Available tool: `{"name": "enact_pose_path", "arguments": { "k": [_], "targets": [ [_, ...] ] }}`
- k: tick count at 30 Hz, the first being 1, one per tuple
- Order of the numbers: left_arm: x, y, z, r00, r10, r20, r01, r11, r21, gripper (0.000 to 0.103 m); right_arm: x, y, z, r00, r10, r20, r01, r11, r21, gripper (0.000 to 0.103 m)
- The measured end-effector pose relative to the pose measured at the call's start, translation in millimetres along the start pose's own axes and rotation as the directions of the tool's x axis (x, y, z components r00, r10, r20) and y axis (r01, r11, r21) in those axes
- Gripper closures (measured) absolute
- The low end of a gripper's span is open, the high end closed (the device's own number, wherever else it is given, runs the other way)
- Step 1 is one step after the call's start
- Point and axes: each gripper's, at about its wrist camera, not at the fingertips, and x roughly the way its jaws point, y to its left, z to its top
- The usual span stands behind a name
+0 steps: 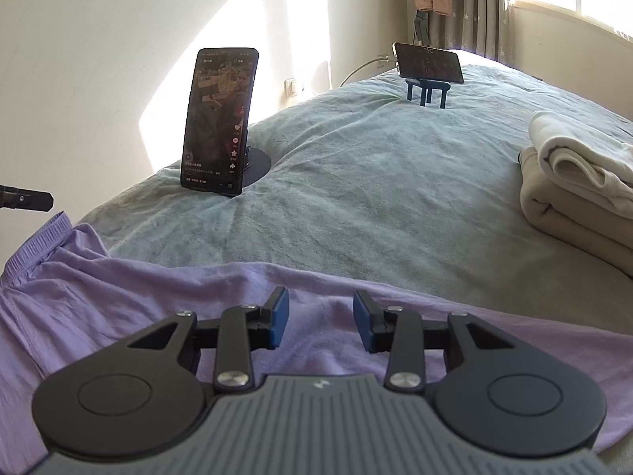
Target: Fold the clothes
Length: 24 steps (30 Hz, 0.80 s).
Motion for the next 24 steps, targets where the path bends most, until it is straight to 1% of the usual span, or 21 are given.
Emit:
{"name": "enact_pose_path", "arguments": {
  "k": [2,3,4,6,7,9,13,14,15,16,17,18,20,22,24],
  "targets": [
    [8.5,-1.3,-2.0,1.0,-0.019,-0.024,0.019,1.0,-0.005,0.05,6.1,1.9,2.9,1.0,0.011,-0.009,-0.011,1.0,-0.028,0.062],
    [12.3,-1.3,-2.7,0.999,-0.021,-0.034,0.021,1.0,-0.006,0.056,9.0,2.7,4.3,1.0,0.016,-0.013,-0.016,0.999,-0.042,0.062],
    [15.3,-0.8,-3.5,0.999,-0.019,-0.044,0.019,1.0,-0.005,0.061,12.0,3.5,5.6,1.0,0.021,-0.018,-0.022,0.998,-0.056,0.062],
    [20.0,0.4,-6.0,0.998,-0.018,-0.058,0.017,1.0,-0.003,0.088,17.4,3.2,8.3,0.999,0.028,-0.029,-0.03,0.996,-0.078,0.062],
    [20.6,0.7,-7.6,0.998,-0.012,-0.054,0.012,1.0,0.001,0.092,20.0,2.8,9.6,0.999,0.031,-0.035,-0.034,0.996,-0.088,0.062],
    [19.7,1.0,-10.1,0.999,0.004,-0.037,-0.003,1.0,0.016,0.096,25.3,2.0,12.2,0.998,0.038,-0.046,-0.042,0.993,-0.109,0.062],
    [13.6,4.1,-14.8,1.0,0.018,0.009,-0.019,1.0,0.021,0.097,37.4,1.7,14.5,0.996,0.043,-0.077,-0.055,0.986,-0.156,0.062],
    [12.3,4.8,-15.9,0.999,0.02,0.026,-0.021,1.0,0.018,0.097,40.6,2.9,12.7,0.995,0.044,-0.085,-0.058,0.983,-0.172,0.069],
    [10.6,5.7,-17.0,0.999,0.021,0.048,-0.022,1.0,0.014,0.098,41.9,4.5,10.9,0.995,0.052,-0.086,-0.067,0.98,-0.186,0.079],
    [8.4,6.6,-18.3,0.997,0.02,0.072,-0.021,1.0,0.012,0.098,40.8,6.6,9.4,0.995,0.059,-0.08,-0.073,0.979,-0.192,0.102],
    [5.1,7.1,-20.2,0.995,0.019,0.098,-0.021,1.0,0.013,0.098,38.4,9.3,7.8,0.996,0.052,-0.066,-0.064,0.978,-0.197,0.101],
    [0.4,7.7,-22.2,0.991,0.02,0.133,-0.022,1.0,0.014,0.098,34.3,13.1,5.1,0.999,0.029,-0.038,-0.036,0.978,-0.207,0.101],
    [-8.7,9.5,-26.0,0.98,0.022,0.195,-0.026,1.0,0.014,0.098,22.7,20.3,-1.1,0.999,-0.029,0.042,0.038,0.974,-0.222,0.101],
    [-16.8,13.6,-28.9,0.966,0.026,0.256,-0.027,1.0,0.001,0.098,8.0,26.0,-6.5,0.987,-0.064,0.15,0.098,0.968,-0.231,0.101],
    [-21.1,18.2,-29.8,0.953,0.037,0.302,-0.032,0.999,-0.023,0.098,2.2,29.0,-8.3,0.973,-0.085,0.214,0.137,0.961,-0.241,0.102]
  ]
}}
